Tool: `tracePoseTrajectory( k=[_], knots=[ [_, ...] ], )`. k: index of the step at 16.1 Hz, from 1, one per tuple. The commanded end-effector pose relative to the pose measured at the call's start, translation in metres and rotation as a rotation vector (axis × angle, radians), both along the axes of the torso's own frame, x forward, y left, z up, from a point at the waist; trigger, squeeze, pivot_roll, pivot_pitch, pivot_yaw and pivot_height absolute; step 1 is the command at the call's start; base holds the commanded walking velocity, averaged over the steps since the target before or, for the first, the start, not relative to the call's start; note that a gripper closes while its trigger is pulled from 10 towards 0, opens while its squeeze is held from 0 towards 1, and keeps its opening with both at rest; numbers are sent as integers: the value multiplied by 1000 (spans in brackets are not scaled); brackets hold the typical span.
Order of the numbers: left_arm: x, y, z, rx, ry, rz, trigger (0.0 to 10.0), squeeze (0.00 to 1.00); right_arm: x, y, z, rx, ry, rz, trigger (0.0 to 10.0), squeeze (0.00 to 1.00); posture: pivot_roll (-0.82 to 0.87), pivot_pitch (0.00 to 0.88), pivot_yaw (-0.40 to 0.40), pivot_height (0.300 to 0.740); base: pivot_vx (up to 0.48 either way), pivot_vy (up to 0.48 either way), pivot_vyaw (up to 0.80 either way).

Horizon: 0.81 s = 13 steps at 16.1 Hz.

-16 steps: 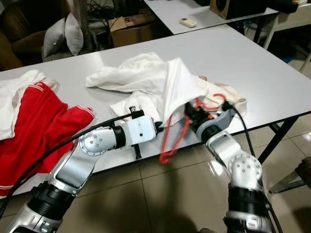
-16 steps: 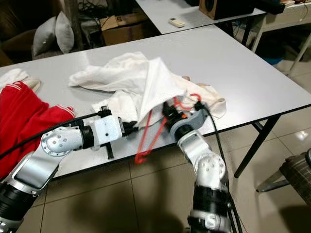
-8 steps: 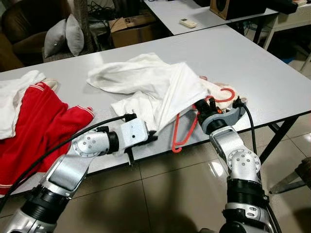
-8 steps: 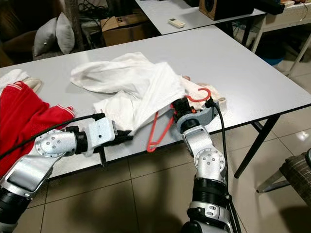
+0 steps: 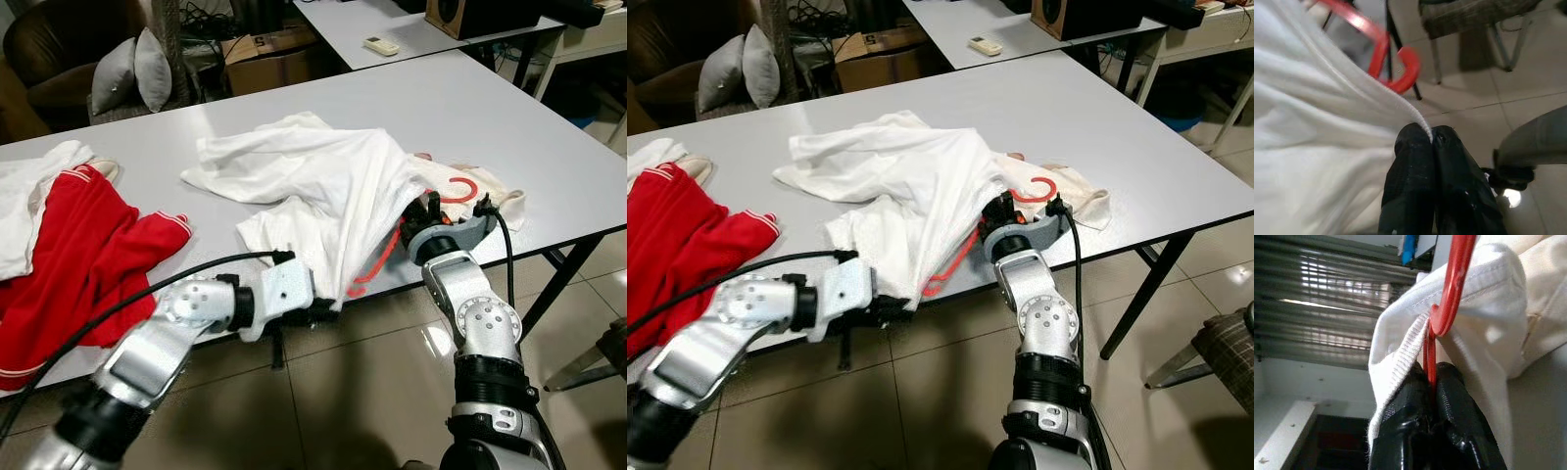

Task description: Hang hanger

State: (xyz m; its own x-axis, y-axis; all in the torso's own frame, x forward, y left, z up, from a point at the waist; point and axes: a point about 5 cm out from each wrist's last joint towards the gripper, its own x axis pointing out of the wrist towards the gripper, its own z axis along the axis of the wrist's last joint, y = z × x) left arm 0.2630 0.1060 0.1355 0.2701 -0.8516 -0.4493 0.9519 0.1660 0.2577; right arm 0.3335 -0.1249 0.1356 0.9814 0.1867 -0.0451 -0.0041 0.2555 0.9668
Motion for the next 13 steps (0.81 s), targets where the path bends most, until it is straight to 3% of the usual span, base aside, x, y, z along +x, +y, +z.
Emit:
tracePoseTrajectory(
  k=[1,5,9,10,12,13],
  knots=[
    [2,2,0,20,-14,-4,0,0,8,43,39,124,-127,78,10000,0,-21,7,132,740,0,0,0],
    [-6,-20,27,-177,57,-91,0,0,12,46,29,-2,-96,84,10000,0,-18,7,133,740,0,0,0],
    [-9,-22,45,-230,70,-136,0,0,13,44,25,-32,-76,62,10000,0,-16,6,134,740,0,0,0],
    [-6,-18,47,-199,58,-125,0,0,13,43,24,-28,-66,54,10000,0,-12,9,132,740,0,0,0],
    [2,1,36,-40,24,-51,0,0,15,37,27,-12,-73,34,10000,0,-7,13,131,740,0,0,0],
    [4,6,33,-17,23,-35,0,0,15,34,28,-3,-73,29,10000,0,-7,11,131,740,0,0,0]
  ],
)
